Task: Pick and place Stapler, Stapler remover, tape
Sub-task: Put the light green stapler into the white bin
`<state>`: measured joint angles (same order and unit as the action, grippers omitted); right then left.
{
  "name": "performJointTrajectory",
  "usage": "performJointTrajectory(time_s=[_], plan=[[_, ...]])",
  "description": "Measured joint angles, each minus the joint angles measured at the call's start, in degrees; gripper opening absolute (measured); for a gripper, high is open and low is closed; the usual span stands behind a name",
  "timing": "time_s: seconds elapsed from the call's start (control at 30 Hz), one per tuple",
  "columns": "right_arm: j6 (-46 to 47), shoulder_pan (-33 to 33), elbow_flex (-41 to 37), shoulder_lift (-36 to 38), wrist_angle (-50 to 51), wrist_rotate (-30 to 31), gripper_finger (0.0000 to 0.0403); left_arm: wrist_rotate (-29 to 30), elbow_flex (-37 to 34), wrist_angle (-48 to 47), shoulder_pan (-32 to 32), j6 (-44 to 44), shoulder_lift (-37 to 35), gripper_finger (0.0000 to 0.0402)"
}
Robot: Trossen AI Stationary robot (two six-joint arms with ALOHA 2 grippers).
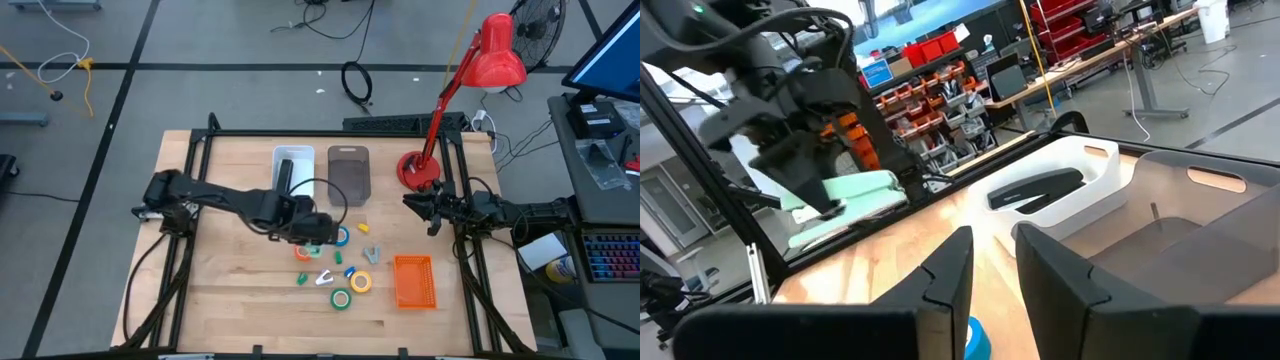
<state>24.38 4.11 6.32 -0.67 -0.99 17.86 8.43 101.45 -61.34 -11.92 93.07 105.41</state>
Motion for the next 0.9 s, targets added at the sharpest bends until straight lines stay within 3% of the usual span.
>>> performJointTrajectory(time_s=[0.47,0.7,0.9], plan=[[0.0,0.0,0.0,0.0,0.2,0.0,0.0073,5.3,0.0,-6.1,-0.8,3.0,-3.6,0.012],[0.0,0.0,0.0,0.0,0.4,0.1,0.0073,10.6,0.0,-9.5,3.3,-0.6,-6.7,0.012],[0.0,0.0,0.0,0.0,0.4,0.1,0.0073,11.3,0.0,-9.3,8.2,-7.1,-7.1,0.012]])
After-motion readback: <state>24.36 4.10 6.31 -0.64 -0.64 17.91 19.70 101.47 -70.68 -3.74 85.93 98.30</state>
